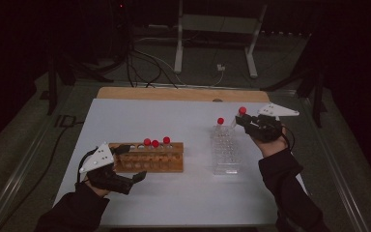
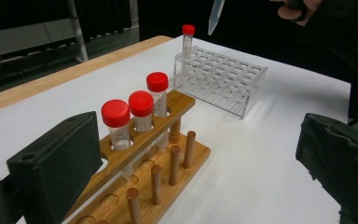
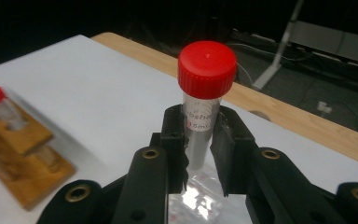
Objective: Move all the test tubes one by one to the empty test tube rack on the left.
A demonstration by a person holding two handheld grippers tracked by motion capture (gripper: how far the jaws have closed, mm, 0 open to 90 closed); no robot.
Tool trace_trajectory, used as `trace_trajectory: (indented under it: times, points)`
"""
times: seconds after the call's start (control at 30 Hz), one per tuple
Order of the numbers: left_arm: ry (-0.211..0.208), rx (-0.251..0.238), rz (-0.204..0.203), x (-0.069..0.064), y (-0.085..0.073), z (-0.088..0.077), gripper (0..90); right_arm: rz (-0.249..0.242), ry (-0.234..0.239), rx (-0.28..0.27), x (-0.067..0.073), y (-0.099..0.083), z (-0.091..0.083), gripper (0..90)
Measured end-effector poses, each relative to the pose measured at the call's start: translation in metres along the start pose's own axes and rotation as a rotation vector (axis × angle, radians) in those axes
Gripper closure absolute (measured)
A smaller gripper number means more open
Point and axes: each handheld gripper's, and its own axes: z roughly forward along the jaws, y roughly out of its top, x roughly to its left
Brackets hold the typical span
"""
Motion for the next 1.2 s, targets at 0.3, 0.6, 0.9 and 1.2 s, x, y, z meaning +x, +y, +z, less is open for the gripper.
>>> trace_trajectory:
  times: [0.3,0.6,0.9,1.2]
  points:
    - [-0.010,0.013,-0.012,-0.005,0.003,0.003,0.8,-0.043,0.069,-0.001,0.030,0.005,-0.008,75.0]
    - [-0.032,0.032,-0.006,-0.011,0.006,0.005,0.8,-0.091,0.150,0.005,0.059,0.002,-0.009,75.0]
    - [-0.071,0.042,0.013,-0.021,0.012,0.012,0.8,-0.113,0.241,0.041,0.088,-0.012,-0.002,75.0]
    - [-0.119,0.049,0.033,-0.031,0.020,0.022,1.5,-0.128,0.317,0.103,0.110,-0.033,0.006,75.0]
